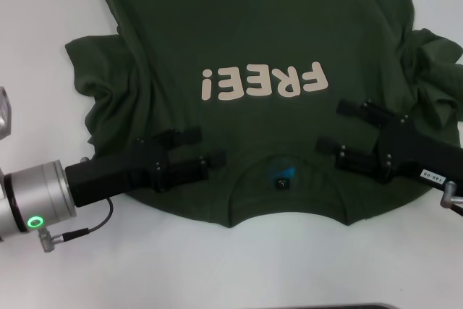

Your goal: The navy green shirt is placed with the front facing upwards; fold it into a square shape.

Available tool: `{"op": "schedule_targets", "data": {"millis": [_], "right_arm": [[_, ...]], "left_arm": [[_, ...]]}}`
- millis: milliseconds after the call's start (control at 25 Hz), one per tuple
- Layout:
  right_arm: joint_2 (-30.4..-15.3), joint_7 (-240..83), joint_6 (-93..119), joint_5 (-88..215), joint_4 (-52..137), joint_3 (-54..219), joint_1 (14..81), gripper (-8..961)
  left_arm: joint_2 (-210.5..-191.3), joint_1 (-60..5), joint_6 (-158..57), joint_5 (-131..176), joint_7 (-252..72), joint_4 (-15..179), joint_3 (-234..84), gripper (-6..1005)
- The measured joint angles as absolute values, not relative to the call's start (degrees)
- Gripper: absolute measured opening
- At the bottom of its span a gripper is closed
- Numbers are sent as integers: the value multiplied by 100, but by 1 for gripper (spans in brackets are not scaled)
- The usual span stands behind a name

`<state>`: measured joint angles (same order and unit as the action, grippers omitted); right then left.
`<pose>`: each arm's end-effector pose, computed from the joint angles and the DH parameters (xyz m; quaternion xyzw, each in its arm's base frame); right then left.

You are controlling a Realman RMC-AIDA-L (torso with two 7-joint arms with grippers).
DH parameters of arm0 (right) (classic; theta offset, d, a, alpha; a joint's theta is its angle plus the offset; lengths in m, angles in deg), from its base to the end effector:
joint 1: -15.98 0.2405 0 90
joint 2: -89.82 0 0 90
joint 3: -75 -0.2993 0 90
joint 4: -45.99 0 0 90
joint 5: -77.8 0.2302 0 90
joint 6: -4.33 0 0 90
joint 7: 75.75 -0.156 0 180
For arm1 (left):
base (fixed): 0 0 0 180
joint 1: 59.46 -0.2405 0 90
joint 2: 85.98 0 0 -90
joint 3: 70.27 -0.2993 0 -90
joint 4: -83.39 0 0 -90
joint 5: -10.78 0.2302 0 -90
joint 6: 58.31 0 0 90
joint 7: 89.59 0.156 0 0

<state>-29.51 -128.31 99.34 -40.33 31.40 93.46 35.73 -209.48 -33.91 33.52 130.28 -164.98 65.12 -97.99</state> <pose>0.3634 0.2631 -0.0692 -0.8729 0.2541 0.3666 0.1977 -0.3204 0.2851 -0.1104 -0.8626 -0.3674 -0.3438 0.0519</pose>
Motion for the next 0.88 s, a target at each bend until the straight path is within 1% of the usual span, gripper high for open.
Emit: {"op": "schedule_targets", "data": {"millis": [320, 880], "right_arm": [[-2904, -12848, 9934, -4033, 3139, 9653, 3573, 915], [-2910, -12856, 9915, -4002, 3131, 9592, 3534, 914]], "left_arm": [[-20939, -3346, 3397, 13085, -16578, 6496, -10023, 875], [-20938, -3328, 3353, 13093, -16690, 6439, -10024, 875]]}}
